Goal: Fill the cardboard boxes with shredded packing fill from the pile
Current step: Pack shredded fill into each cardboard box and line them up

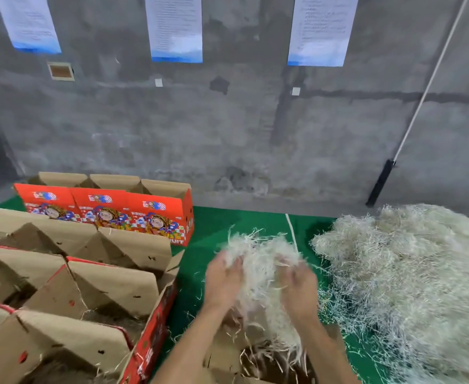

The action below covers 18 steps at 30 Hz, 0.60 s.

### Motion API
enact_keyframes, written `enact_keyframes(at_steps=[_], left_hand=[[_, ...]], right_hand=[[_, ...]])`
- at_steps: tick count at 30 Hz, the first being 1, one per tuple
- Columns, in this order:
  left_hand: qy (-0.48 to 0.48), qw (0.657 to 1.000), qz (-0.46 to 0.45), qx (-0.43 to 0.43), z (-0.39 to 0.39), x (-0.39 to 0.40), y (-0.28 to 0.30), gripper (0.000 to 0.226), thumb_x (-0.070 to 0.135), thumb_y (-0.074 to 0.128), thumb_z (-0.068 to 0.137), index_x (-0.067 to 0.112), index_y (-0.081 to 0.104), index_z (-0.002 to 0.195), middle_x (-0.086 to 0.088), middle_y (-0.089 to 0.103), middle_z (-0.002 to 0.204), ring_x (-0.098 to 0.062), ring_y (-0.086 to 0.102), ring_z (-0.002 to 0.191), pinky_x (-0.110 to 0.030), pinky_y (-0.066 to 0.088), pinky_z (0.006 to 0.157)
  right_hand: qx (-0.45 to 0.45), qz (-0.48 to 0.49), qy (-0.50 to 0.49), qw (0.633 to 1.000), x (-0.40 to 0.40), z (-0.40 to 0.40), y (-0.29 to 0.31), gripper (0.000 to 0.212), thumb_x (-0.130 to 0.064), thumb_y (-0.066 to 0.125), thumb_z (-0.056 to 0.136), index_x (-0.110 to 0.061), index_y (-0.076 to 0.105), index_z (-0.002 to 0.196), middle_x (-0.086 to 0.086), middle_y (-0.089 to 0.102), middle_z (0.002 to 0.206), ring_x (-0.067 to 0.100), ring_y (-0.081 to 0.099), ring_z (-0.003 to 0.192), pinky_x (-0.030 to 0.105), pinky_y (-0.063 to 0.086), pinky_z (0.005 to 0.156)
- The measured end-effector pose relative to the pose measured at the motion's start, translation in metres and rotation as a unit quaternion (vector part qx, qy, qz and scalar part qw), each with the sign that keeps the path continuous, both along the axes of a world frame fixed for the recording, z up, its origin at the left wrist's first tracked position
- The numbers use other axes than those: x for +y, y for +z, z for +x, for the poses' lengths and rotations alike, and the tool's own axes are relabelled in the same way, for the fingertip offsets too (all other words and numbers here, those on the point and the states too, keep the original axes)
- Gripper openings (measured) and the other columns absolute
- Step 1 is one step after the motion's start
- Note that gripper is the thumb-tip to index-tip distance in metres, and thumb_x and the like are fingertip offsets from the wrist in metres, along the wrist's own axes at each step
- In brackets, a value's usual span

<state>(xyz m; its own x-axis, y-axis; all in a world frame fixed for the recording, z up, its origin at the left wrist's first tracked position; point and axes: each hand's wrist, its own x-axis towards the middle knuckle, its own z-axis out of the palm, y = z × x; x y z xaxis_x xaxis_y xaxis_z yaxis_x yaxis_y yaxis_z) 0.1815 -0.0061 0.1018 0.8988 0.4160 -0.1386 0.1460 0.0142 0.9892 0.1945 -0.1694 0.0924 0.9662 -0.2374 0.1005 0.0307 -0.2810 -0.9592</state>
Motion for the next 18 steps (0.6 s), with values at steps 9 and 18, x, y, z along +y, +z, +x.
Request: enact_keyframes(at_steps=[9, 18], left_hand=[[-0.092, 0.988, 0.005, 0.123, -0.004, -0.035, -0.029, 0.037, 0.025, 0.045, 0.106, 0.01, 0.055, 0.137, -0.007, 0.064, 0.131, -0.025, 0.062, 0.12, -0.04, 0.049, 0.103], [0.017, 0.996, -0.026, 0.082, -0.003, -0.044, 0.005, 0.058, 0.011, 0.052, 0.1, 0.013, 0.03, 0.154, -0.01, 0.047, 0.147, -0.026, 0.059, 0.117, -0.034, 0.059, 0.085]], right_hand=[[-0.069, 0.098, 0.01, 0.993, 0.023, 0.003, 0.021, 0.05, -0.066, 0.038, 0.095, -0.018, 0.054, 0.093, -0.008, 0.057, 0.082, 0.01, 0.05, 0.071, 0.035, 0.053, 0.067], [-0.05, 0.046, 0.043, 0.997, 0.028, 0.005, -0.013, 0.026, -0.027, 0.041, 0.107, -0.005, 0.054, 0.101, 0.003, 0.058, 0.08, 0.013, 0.053, 0.068, 0.027, 0.052, 0.061]])
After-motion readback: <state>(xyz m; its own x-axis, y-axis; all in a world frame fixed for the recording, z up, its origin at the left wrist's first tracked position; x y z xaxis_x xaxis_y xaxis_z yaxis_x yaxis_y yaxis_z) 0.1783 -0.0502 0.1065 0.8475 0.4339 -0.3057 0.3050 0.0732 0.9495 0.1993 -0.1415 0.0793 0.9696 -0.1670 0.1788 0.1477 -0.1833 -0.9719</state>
